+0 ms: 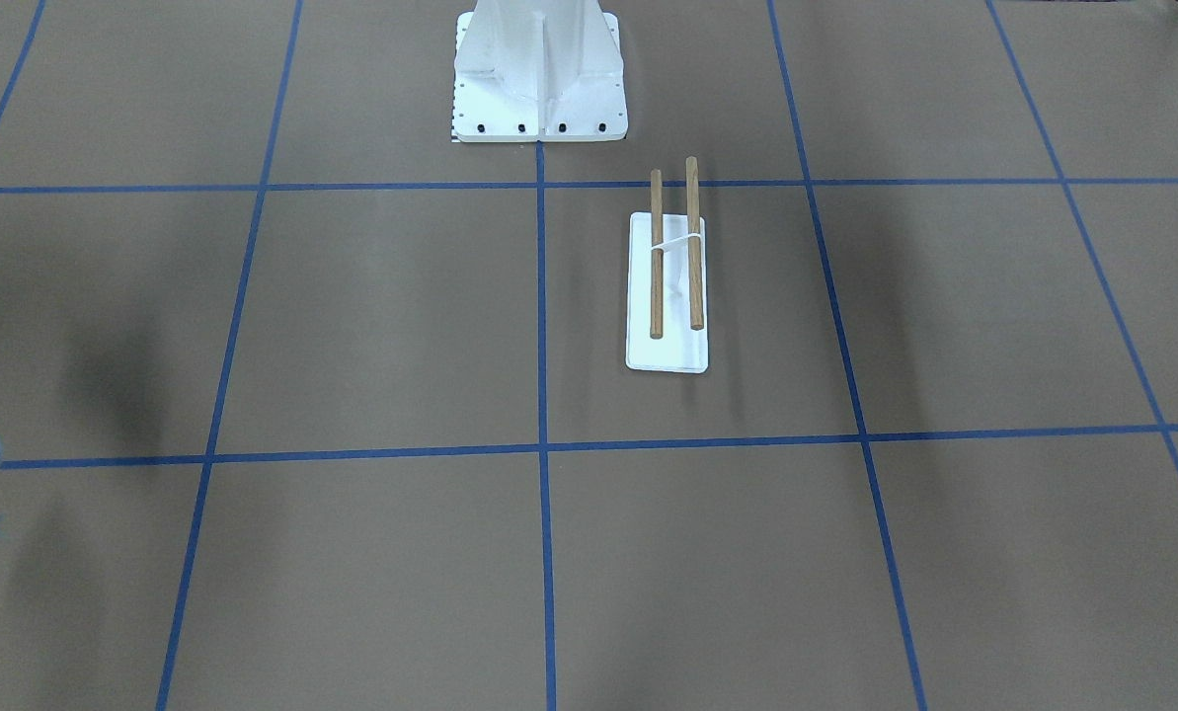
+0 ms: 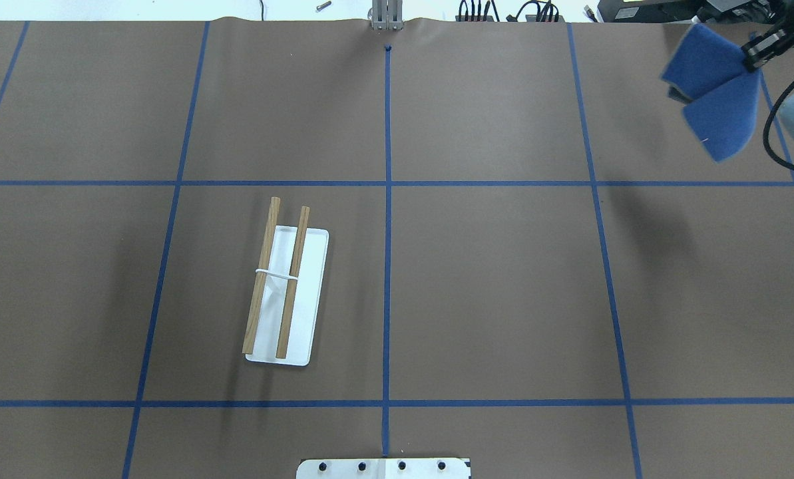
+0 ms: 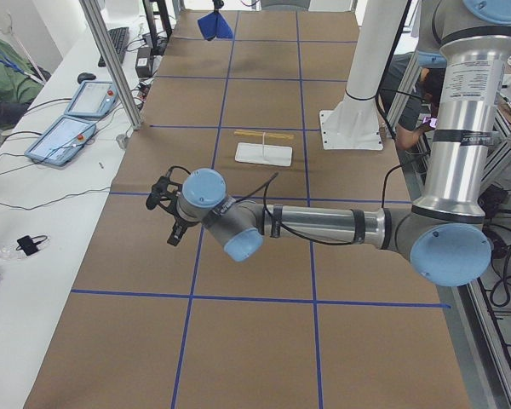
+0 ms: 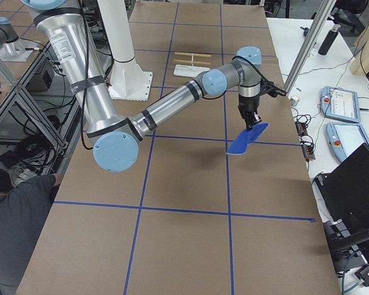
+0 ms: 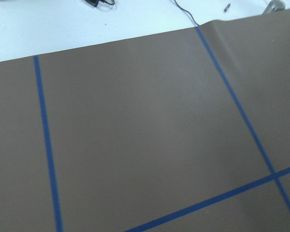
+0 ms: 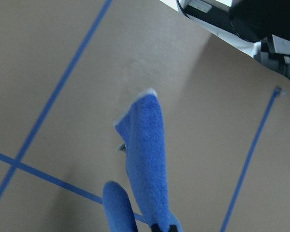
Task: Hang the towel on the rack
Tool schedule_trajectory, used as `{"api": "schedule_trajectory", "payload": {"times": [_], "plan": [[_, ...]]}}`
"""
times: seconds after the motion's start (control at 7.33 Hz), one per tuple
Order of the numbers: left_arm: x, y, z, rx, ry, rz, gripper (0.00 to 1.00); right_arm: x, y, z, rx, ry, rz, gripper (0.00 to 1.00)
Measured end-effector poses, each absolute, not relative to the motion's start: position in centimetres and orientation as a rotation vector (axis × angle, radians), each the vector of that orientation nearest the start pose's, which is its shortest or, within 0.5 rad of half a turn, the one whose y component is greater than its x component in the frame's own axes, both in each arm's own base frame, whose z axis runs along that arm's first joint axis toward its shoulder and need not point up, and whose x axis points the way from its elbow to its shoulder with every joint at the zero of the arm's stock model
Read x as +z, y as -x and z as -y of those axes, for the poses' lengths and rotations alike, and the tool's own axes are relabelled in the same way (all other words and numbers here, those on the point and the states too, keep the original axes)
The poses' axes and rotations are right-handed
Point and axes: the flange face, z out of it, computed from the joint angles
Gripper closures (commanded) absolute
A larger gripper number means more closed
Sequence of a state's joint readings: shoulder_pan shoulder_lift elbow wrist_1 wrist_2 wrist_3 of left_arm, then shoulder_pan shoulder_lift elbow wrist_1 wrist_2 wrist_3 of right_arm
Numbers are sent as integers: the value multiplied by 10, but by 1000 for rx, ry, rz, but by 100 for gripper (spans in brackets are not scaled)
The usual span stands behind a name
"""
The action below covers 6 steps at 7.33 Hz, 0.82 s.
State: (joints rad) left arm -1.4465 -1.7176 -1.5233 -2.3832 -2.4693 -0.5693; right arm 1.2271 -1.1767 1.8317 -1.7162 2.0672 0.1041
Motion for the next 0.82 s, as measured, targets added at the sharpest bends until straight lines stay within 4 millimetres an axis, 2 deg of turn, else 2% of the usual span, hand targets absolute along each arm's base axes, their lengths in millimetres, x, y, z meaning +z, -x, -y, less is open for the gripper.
{"api": "schedule_trajectory", "payload": {"times": [0.14,0.41,0.68,0.82], "plan": [[457,-46,585,-80,-439,-1145,2,309,152,584,-350,-409,625,100],[381,-118,607,-280,-226,-1280,3,256,210,553,-327,-449,672,100],[305,-200,610,-484,42,-1375,2,220,255,518,-354,-520,666,100],[276,-240,604,-553,147,-1396,2,205,283,501,-390,-571,637,100]]}}
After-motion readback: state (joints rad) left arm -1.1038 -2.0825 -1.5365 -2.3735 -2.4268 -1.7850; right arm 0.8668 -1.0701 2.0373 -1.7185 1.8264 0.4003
